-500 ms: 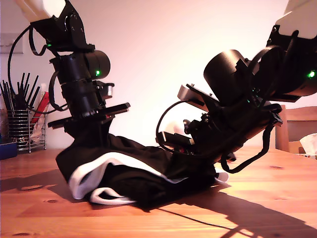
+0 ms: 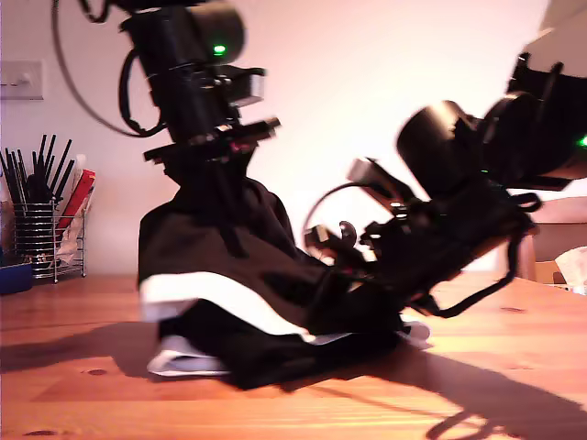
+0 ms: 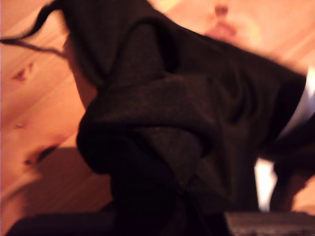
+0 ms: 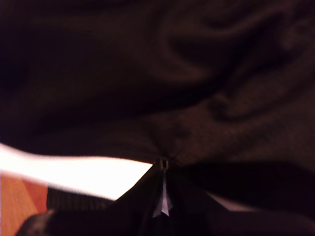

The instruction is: Fold the shorts in front of you. After folding it, place it to the left side.

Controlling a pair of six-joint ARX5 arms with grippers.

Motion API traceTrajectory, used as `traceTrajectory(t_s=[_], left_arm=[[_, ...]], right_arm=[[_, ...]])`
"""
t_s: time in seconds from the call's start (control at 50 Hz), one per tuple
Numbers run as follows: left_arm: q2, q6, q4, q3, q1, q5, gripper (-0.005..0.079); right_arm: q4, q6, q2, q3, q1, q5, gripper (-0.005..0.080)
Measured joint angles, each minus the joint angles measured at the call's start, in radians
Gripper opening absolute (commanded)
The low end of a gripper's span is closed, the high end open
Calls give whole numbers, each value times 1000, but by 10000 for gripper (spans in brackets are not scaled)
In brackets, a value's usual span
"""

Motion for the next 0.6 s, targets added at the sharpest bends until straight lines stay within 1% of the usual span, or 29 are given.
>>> traceTrajectory(t_s=[0.12,0.34,0.38,0.44,0.46,0.5,0.52,0.6], left_arm=[[0,21,14,-17,-31,-45,-19],[1,31,98,-172,-65,-125,-19],[2,50,112,-187,-76,-143,-19],[2,55,130,-191,-101,-166,-19],[2,79,139,-191,-111,-172,-19],[2,84,161,-190,-138,-185,-19],[2,114,170,-190,-151,-190,-19],[2,146,185,-190,-210,-204,-19]], right_arm=[[-1,6,0,0,-30,-12,-12],[-4,10,1,0,-39,-45,-12],[-6,12,1,0,-39,-49,-12],[-10,19,1,0,-39,-61,-12],[-11,25,1,0,-39,-63,-12],[-16,25,1,0,-39,-66,-12],[-18,26,1,0,-39,-66,-12],[-29,28,1,2,-39,-68,-12]])
